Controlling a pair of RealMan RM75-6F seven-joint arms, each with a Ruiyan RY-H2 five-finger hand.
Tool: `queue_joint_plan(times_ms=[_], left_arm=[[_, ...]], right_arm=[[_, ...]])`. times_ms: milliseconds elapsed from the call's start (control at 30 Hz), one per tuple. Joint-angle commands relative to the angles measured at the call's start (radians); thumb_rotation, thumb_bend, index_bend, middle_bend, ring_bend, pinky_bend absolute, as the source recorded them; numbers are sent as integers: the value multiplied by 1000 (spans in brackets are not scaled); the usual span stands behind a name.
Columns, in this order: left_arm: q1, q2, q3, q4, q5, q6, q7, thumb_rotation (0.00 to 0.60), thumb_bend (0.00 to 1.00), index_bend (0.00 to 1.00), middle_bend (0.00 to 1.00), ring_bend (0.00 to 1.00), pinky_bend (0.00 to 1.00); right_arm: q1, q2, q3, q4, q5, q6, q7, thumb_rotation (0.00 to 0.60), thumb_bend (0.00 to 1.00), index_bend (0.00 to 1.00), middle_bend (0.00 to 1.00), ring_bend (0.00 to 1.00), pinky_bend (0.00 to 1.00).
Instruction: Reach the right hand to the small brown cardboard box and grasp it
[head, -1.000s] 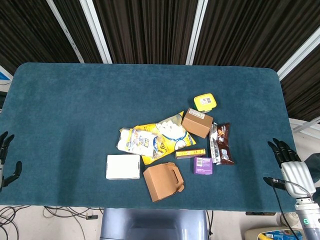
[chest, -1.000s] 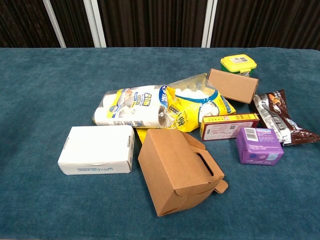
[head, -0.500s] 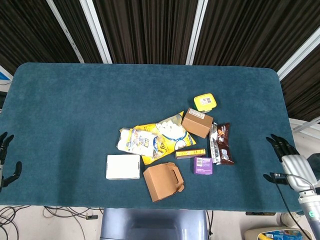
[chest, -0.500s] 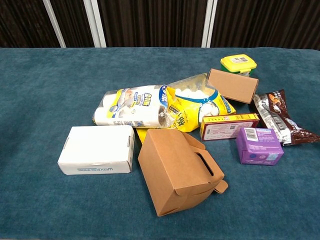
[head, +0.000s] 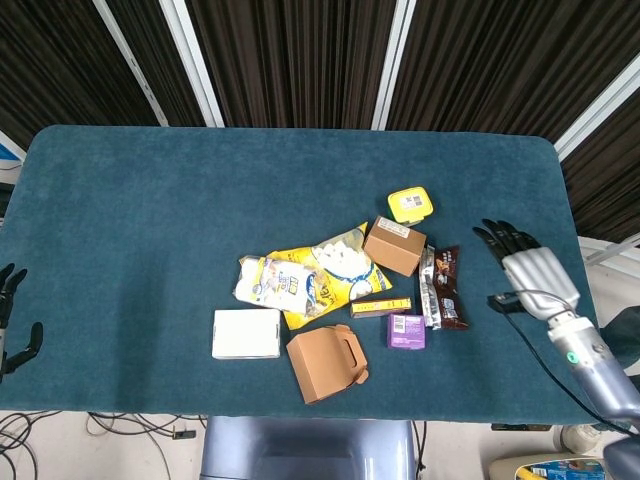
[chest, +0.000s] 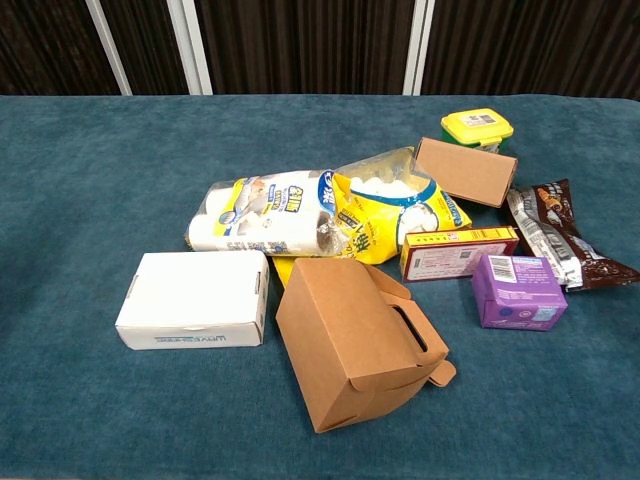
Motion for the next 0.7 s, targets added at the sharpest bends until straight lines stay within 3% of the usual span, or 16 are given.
queue_joint_plan(times_ms=[33, 267, 700], left_arm=[[0, 0, -1, 1, -4, -1, 2, 600, 465, 0, 0, 37, 16], [0, 1, -2, -4, -8, -3, 2, 600, 465, 0, 0, 37, 16], [-2, 9, -5, -11, -15, -11, -7, 600, 465, 0, 0, 37, 16]], right_arm=[[53, -57, 28, 31, 58, -49, -83, 600, 47, 0, 40, 40, 185], [139, -131, 55, 44, 217, -151, -157, 600, 46, 0, 40, 40, 185], [262, -352, 62, 142, 479, -120, -419, 600, 44, 13, 90, 58, 185]])
